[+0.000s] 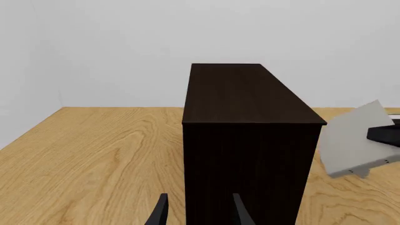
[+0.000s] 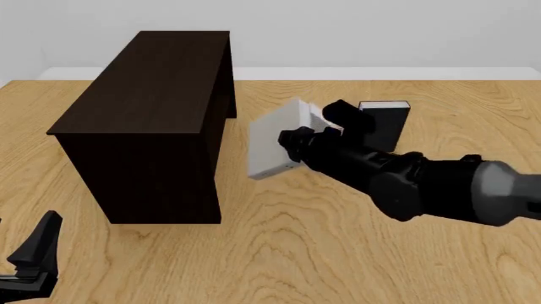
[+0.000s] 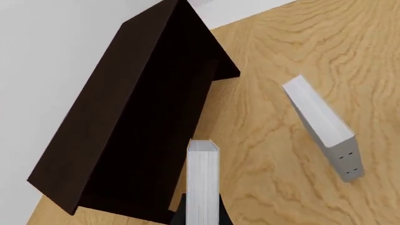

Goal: Pick up the book on the right and place it under the cabinet shelf.

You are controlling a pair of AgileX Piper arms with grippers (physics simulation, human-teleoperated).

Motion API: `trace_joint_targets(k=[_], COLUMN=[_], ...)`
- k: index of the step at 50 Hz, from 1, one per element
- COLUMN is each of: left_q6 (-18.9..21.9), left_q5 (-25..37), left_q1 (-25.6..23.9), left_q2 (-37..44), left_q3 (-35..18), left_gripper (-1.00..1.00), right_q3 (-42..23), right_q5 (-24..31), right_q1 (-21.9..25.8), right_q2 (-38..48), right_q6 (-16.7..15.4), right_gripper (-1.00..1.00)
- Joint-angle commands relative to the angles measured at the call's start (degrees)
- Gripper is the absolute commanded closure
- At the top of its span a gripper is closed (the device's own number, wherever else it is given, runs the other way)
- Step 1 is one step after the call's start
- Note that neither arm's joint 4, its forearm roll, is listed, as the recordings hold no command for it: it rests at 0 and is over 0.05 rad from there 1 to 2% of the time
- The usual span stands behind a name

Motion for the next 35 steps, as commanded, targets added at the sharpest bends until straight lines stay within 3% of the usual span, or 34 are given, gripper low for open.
trace_joint_targets(k=[1,35], left_q6=[0.0,0.0], left_q5=[0.0,0.0], left_q1=[0.0,0.0], left_q2=[0.0,0.0], left_q3=[0.0,0.0], left_gripper=[-1.0,-1.0], right_q3=[-1.1,-5.3], right_q5=[-5.1,-14.2], right_q1=[1.1,1.5], right_q2=[4.7,17.5], right_q6=[4.5,8.5], right_gripper=[1.0,1.0])
